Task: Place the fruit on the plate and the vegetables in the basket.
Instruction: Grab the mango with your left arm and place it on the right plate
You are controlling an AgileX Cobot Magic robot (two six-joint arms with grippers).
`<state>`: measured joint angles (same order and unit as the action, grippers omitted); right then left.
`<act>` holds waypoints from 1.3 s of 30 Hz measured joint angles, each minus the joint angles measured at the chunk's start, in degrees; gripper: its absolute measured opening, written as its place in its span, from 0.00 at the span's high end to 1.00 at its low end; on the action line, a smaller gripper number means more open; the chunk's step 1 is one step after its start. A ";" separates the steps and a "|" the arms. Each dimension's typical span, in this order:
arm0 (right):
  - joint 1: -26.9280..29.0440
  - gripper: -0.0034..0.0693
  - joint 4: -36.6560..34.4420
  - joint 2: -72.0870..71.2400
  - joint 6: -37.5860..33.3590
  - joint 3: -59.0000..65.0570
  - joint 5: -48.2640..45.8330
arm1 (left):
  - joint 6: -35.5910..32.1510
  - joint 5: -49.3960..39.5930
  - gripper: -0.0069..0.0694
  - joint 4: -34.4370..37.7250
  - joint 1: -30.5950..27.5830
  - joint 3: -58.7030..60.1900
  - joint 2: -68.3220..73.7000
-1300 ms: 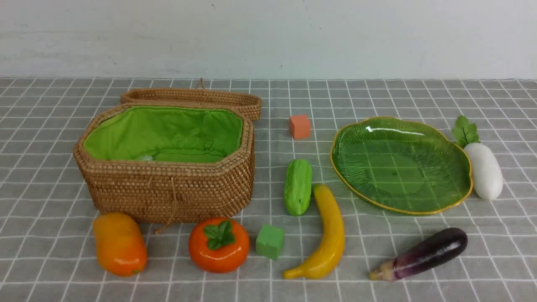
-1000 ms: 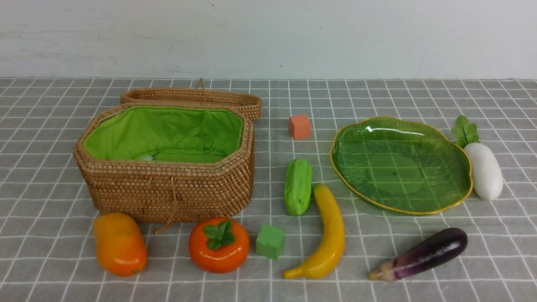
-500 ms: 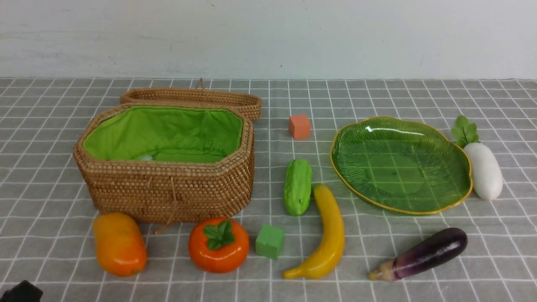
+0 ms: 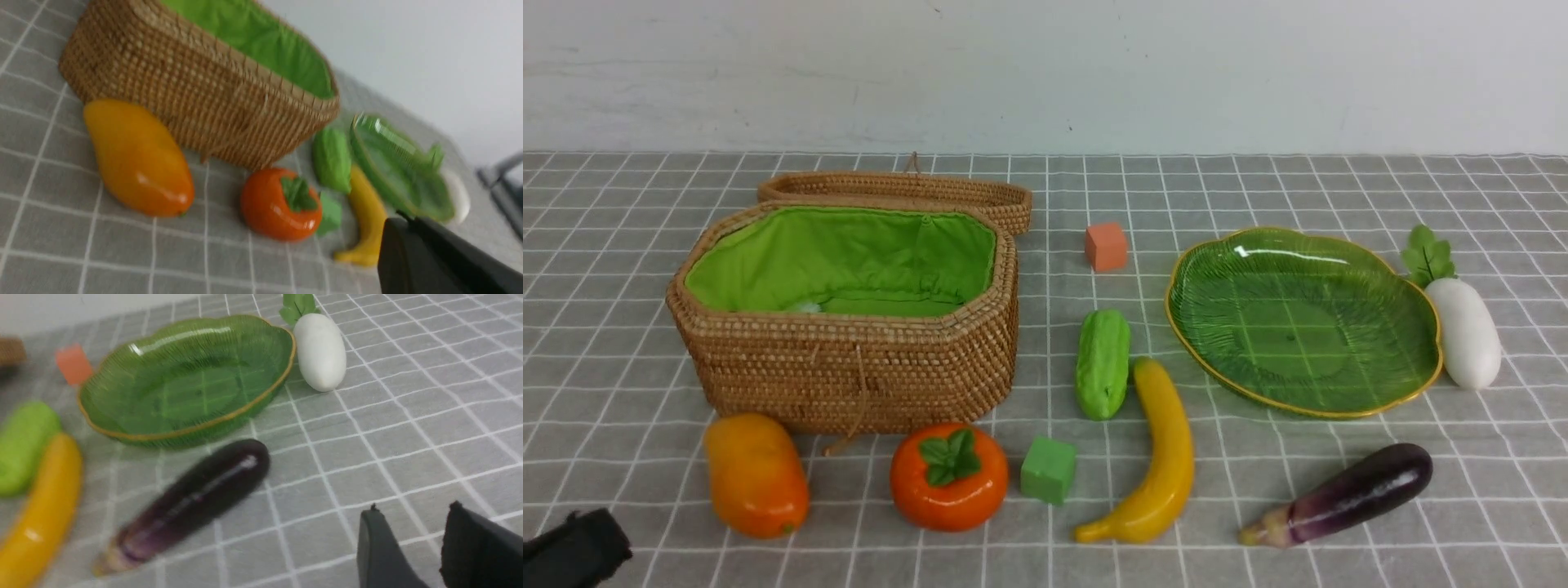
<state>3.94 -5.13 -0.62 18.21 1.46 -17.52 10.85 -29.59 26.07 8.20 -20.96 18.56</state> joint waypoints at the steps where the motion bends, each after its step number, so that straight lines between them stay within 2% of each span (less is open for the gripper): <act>1: 0.00 0.62 -4.50 0.00 4.07 0.00 1.43 | -1.17 -4.23 0.93 -0.69 0.00 -2.49 3.23; 2: 0.00 0.62 -7.54 0.00 7.29 0.00 2.17 | -2.14 -8.37 0.93 -1.06 0.00 -4.66 6.35; 3: 0.00 0.62 -8.28 0.00 7.29 0.00 2.36 | -2.14 -8.37 0.93 -1.19 0.00 -5.05 6.97; 4: 0.00 0.62 -12.97 0.00 11.25 0.00 3.77 | -3.57 -14.27 0.93 -1.76 0.00 -7.43 11.07; 5: 0.00 0.62 -14.77 0.00 12.64 0.01 4.79 | -4.55 -17.73 0.93 -2.11 0.00 -8.93 14.31; 9: -0.95 0.65 -17.91 0.00 13.82 -1.25 4.45 | -6.85 -21.76 0.93 -3.59 0.00 -11.23 21.64; 11: -4.02 0.71 -18.41 0.69 10.53 -6.94 -2.10 | -7.25 -21.12 0.93 -4.64 0.00 -12.38 26.24; 15: -11.46 0.83 -17.96 9.65 -4.77 -24.39 -17.89 | -7.49 -17.20 0.93 -5.79 0.00 -13.78 32.31; 16: -11.46 0.83 -17.90 9.65 -5.61 -24.39 -17.89 | -7.49 -16.88 0.93 -5.86 0.00 -13.87 32.64; 18: -16.45 0.88 -17.75 18.67 -16.68 -37.71 -30.86 | -7.50 -11.55 0.93 -6.05 0.00 -14.12 37.43; 19: -16.72 0.89 -17.75 19.22 -18.20 -38.50 -31.67 | -7.50 -11.24 0.93 -6.18 0.00 -14.17 37.80; 22: -19.79 0.90 -18.10 26.93 -26.17 -48.98 -42.41 | -7.24 -9.15 0.93 -7.03 0.81 -16.36 43.73; 23: -19.89 0.90 -18.10 27.28 -26.54 -49.43 -42.86 | -7.24 -9.15 0.93 -7.03 0.81 -16.36 43.73; 26: -21.75 0.90 -18.04 31.62 -31.06 -54.39 -47.04 | -0.51 -9.62 0.93 -13.06 6.11 -19.95 47.14; 28: -23.58 0.90 -18.04 32.98 -32.10 -54.91 -47.06 | 7.74 -9.77 0.93 -20.31 9.02 -21.84 48.69; 29: -23.70 0.90 -17.99 33.07 -32.19 -54.91 -47.06 | 9.46 -9.77 0.93 -20.31 9.26 -21.96 48.82; 31: -24.73 0.90 -17.87 33.67 -32.74 -54.91 -47.06 | 18.68 -9.72 0.92 -29.49 11.11 -22.83 50.61; 33: -24.93 0.90 -17.72 33.73 -32.86 -54.91 -47.06 | 23.16 -9.78 0.89 -35.07 11.36 -22.92 51.84; 34: -25.00 0.90 -17.73 33.73 -32.86 -54.91 -47.06 | 25.42 -9.78 0.86 -37.35 11.43 -22.95 52.59; 35: -25.11 0.90 -17.44 33.73 -32.86 -54.91 -47.06 | 30.40 -9.14 0.76 -41.42 11.49 -22.99 54.53; 36: -25.11 0.90 -17.44 33.73 -32.86 -54.91 -47.06 | 30.40 -9.14 0.76 -41.76 11.49 -22.99 54.72; 37: -25.11 0.90 -17.21 33.73 -32.86 -54.91 -47.06 | 33.54 -7.39 0.63 -43.93 11.49 -22.99 56.16; 38: -25.11 0.90 -17.07 33.73 -32.86 -54.91 -47.06 | 35.21 -5.91 0.55 -45.12 11.49 -22.99 57.26; 39: -25.11 0.90 -17.07 33.73 -32.86 -54.91 -47.06 | 35.80 -5.31 0.54 -45.33 11.49 -22.99 57.71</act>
<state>-21.16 -22.20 33.10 -14.65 -53.45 -64.58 46.65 -34.90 -19.27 19.69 -43.96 76.27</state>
